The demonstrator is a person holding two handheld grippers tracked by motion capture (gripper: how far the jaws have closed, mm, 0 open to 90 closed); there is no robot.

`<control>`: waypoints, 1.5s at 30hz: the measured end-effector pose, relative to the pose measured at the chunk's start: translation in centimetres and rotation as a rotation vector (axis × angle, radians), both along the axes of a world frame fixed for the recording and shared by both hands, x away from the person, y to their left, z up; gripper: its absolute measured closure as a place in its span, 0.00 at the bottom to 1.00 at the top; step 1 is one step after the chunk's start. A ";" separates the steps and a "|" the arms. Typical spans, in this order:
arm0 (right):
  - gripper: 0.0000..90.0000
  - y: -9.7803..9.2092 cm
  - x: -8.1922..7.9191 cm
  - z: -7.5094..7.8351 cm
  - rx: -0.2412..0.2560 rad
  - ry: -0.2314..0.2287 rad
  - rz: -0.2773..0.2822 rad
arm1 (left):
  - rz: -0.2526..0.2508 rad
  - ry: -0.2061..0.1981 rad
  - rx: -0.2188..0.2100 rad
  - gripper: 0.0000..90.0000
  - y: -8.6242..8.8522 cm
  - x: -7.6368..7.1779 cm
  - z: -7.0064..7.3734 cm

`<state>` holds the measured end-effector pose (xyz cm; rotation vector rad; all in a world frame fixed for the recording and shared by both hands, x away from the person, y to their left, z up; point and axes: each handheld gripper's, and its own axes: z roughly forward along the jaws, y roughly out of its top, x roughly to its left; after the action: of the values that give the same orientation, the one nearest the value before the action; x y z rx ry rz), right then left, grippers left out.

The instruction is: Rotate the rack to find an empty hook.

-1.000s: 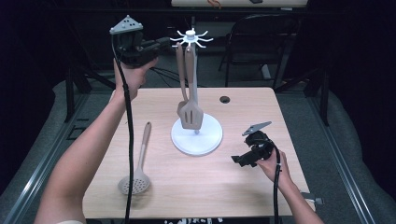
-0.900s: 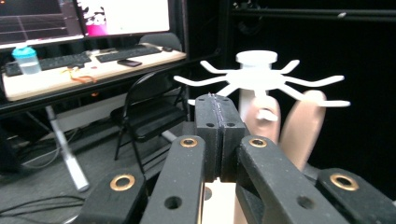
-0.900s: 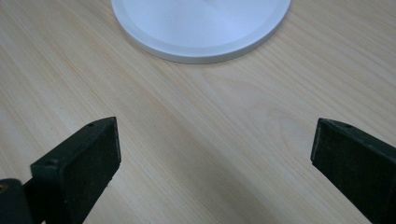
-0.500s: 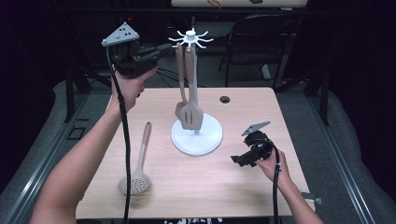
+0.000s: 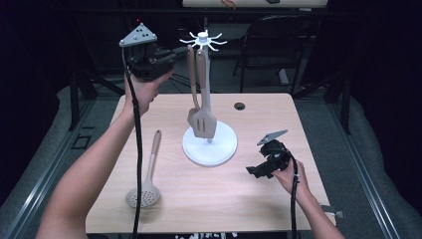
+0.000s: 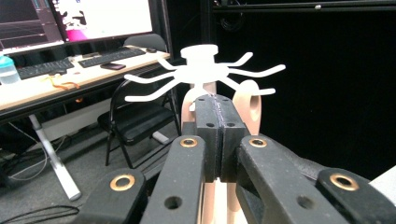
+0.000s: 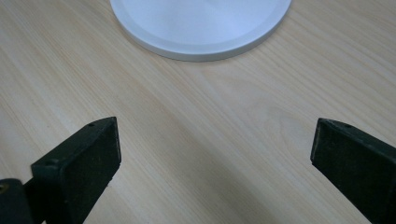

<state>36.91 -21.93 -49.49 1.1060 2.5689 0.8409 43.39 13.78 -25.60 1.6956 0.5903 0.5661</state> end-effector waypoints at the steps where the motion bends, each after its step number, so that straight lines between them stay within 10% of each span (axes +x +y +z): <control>1: 0.02 0.0 0.0 0.0 0.006 0.001 0.001 | 0.003 0.001 -0.001 1.00 0.0 0.1 0.0; 37: 0.02 -0.2 0.0 0.2 0.008 -0.017 -0.002 | 0.081 0.039 0.004 1.00 0.9 3.1 0.2; 45: 0.02 -0.3 0.0 0.2 0.010 -0.020 -0.007 | 0.060 0.015 -0.023 1.00 1.8 1.6 0.2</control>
<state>36.89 -22.23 -49.27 1.1036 2.5456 0.8590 44.95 15.61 -25.44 1.6663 0.6578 0.5884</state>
